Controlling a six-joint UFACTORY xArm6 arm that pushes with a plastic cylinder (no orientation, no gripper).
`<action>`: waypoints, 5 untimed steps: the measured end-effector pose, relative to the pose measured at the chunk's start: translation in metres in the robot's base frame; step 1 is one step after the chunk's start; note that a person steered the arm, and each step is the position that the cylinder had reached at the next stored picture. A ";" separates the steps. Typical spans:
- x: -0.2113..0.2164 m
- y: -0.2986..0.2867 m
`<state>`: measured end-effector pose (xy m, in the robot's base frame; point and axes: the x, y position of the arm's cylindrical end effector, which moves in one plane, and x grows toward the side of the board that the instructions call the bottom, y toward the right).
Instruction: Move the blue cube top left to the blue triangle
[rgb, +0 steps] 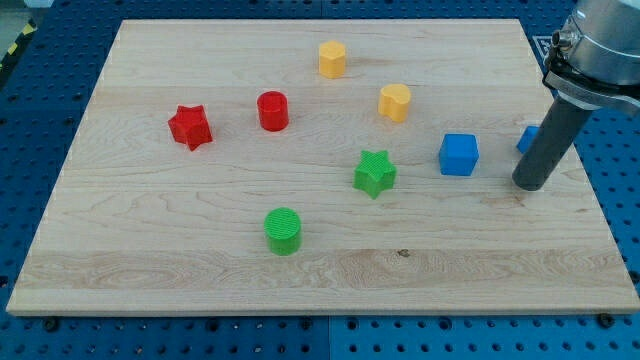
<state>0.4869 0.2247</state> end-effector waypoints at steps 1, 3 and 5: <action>0.000 -0.003; 0.000 -0.030; -0.023 -0.104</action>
<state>0.4643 0.1202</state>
